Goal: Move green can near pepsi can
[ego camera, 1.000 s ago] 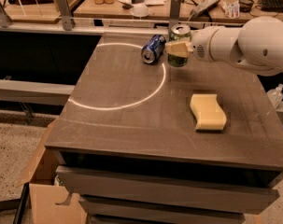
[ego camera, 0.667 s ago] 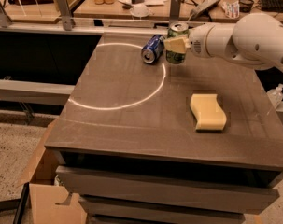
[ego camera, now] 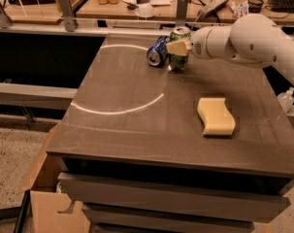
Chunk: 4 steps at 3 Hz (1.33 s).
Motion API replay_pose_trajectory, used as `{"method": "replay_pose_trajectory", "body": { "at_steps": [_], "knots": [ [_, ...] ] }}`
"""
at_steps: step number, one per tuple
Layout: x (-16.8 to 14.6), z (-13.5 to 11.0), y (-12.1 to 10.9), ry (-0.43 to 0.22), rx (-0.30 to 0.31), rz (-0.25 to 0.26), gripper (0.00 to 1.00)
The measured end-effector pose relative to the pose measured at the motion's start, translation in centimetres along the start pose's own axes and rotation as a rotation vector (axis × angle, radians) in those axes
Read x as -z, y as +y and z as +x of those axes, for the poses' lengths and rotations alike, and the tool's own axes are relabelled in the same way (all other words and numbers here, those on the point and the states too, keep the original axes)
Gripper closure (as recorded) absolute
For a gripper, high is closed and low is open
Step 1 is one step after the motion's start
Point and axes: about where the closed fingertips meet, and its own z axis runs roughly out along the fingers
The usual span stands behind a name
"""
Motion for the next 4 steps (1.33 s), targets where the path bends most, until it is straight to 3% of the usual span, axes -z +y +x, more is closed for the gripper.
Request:
{"method": "replay_pose_trajectory", "body": {
  "at_steps": [3, 4],
  "knots": [
    [-1.5, 2.0, 0.0, 0.029, -0.023, -0.002, 0.15],
    [-0.9, 2.1, 0.2, 0.014, -0.022, 0.003, 0.00]
  ]
}}
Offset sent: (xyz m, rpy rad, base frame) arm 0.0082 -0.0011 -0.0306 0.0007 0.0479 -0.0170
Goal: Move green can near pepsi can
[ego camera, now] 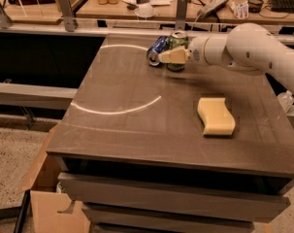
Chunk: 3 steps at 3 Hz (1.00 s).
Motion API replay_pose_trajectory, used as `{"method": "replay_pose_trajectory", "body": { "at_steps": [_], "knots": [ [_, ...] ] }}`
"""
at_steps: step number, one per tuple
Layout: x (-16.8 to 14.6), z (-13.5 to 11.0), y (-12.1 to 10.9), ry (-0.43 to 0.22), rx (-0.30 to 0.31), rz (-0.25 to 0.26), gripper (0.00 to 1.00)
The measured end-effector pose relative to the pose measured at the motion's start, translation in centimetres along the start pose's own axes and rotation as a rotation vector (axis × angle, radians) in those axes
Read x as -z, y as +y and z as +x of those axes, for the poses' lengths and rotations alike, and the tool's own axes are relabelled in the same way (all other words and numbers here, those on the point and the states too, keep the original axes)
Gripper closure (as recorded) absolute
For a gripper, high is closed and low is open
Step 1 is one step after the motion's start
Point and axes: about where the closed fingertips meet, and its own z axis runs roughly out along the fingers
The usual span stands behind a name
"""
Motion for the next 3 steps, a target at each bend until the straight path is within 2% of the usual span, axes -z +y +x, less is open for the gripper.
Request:
{"method": "replay_pose_trajectory", "body": {
  "at_steps": [1, 2, 3],
  "knots": [
    [2.4, -0.5, 0.5, -0.022, 0.007, 0.007, 0.00],
    [6.9, -0.3, -0.1, -0.022, 0.010, 0.062, 0.00],
    [12.1, 0.6, -1.2, 0.002, 0.012, 0.162, 0.00]
  ]
}}
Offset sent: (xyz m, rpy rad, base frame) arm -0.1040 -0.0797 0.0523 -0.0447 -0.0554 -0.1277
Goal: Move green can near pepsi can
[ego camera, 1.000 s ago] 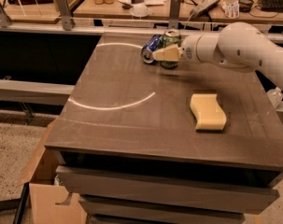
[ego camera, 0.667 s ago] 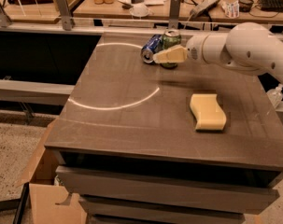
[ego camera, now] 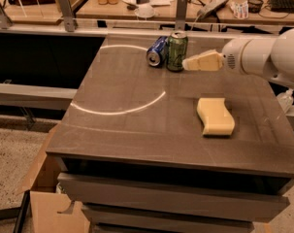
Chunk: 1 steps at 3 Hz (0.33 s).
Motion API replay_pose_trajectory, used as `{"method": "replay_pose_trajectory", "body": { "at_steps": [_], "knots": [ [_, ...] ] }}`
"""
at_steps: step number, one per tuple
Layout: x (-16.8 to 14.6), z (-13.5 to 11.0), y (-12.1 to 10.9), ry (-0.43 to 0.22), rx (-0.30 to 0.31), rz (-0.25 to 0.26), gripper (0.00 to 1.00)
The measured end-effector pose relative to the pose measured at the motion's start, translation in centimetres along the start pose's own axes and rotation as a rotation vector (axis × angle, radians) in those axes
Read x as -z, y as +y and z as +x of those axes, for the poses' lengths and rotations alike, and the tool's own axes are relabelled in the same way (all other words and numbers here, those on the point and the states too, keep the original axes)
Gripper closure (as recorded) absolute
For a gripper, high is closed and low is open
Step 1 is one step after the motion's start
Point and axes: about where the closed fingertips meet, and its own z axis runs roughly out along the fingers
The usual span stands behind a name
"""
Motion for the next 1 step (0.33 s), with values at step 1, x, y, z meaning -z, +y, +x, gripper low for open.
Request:
{"method": "replay_pose_trajectory", "body": {
  "at_steps": [1],
  "knots": [
    [0.22, -0.03, 0.53, 0.003, 0.003, -0.004, 0.00]
  ]
}}
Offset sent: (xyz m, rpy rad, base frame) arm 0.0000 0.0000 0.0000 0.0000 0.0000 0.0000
